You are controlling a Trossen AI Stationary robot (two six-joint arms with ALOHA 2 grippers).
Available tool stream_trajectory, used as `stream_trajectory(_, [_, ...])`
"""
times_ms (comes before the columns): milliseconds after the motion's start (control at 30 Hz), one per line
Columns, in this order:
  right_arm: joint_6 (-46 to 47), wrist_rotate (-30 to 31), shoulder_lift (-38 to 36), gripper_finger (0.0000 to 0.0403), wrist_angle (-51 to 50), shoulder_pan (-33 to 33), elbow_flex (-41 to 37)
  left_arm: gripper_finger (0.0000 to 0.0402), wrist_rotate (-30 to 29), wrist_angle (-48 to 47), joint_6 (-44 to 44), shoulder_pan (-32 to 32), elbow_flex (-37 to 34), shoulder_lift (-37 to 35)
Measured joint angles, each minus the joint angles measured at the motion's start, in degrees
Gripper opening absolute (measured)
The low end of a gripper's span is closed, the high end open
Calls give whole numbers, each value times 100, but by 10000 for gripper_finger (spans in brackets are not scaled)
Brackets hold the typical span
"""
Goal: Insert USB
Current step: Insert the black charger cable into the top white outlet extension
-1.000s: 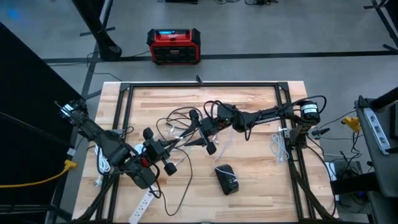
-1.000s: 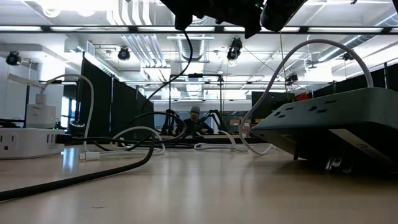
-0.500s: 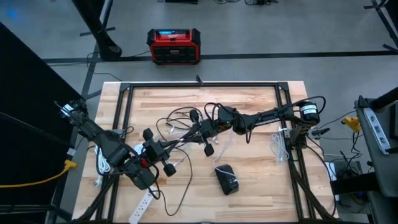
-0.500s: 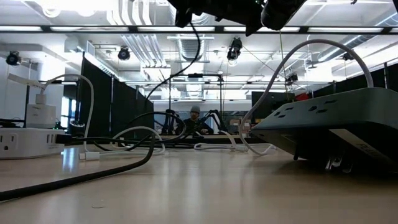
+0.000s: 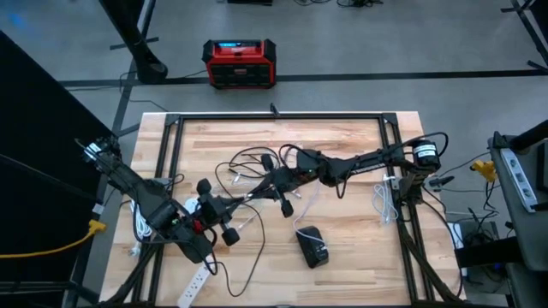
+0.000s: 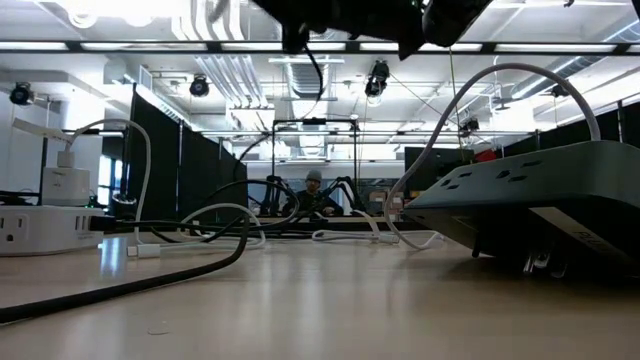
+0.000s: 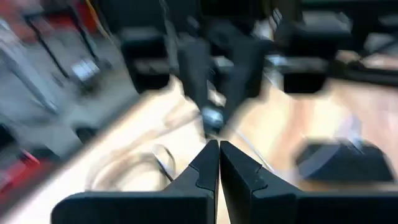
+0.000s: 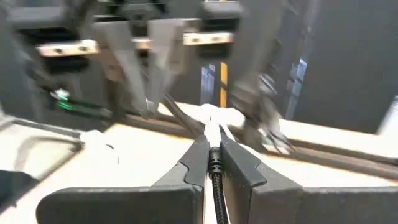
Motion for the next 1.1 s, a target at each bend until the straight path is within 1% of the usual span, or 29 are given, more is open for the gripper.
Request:
stream_trajectory(100, [-47,299,22,14,-403,-61,7,0,748,-943,-1143,-6,6,0])
stream_trajectory(200, [-55,283,194,14,-690,-108,154,0,1289,-2126,-2404,16,125,0])
stream_trajectory(300, [-166,219,601,14,-771,-135,450,0,1720,-3386,-3529,20,415,-2])
stream_trajectory(400, [-285,186,1127,14,-942,-140,927,0,2146,-4408,-4242,24,708,29])
stream_trajectory(500, [-422,86,1718,14,-1243,-142,1540,0,2569,-5036,-4901,29,723,48])
stream_trajectory(600, [-470,-274,2360,14,-1590,-189,2232,0,3115,-5010,-5398,29,372,20])
stream_trajectory(700, [-611,-461,2918,14,-1956,-201,2844,0,4082,-4725,-5649,-16,-24,20])
stream_trajectory(767, [-684,-498,3193,14,-2278,-190,3119,0,4535,-4617,-5813,-77,-248,50])
stream_trajectory(867, [-700,-509,3485,14,-2446,-211,3306,0,4849,-4597,-6166,-203,-466,137])
stream_trajectory(967, [-762,-492,3599,14,-2424,-274,3364,0,5178,-4575,-6430,-340,-579,210])
stream_trajectory(1100, [-762,-378,3644,14,-2328,-331,3440,0,6098,-4596,-6805,-546,-730,225])
